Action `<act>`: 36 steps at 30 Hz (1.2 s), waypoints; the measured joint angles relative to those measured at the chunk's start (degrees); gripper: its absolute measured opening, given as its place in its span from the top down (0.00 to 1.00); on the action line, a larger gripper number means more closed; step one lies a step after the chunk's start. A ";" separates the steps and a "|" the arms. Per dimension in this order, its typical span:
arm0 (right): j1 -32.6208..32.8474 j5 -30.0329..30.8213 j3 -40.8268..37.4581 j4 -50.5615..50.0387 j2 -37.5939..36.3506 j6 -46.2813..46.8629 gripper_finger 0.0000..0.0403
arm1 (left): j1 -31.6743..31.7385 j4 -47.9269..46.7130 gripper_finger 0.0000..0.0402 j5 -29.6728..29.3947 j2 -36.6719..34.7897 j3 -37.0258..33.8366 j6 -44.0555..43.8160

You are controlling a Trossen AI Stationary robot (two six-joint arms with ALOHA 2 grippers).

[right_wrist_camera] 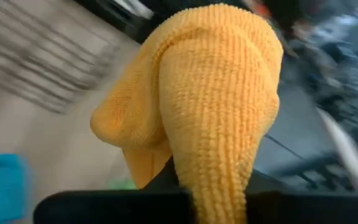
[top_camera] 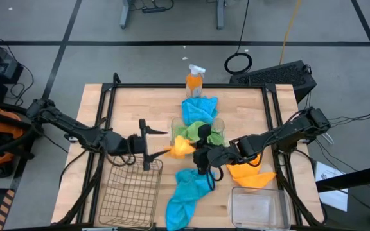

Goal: Sort microfiber towel by color & place in baskets
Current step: Put the left yellow towel into the mesh basket

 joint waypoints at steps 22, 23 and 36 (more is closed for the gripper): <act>-0.17 -1.11 -0.04 -0.41 0.02 -1.38 0.99 | 6.10 12.07 0.05 13.37 11.14 0.04 -2.91; -0.17 -1.11 -0.04 -0.41 0.02 -1.38 0.99 | 6.56 11.88 0.07 15.21 11.16 0.04 -3.59; -0.17 -1.07 -0.04 -0.33 0.02 -0.69 0.98 | 8.39 9.67 0.82 19.95 11.13 0.04 0.40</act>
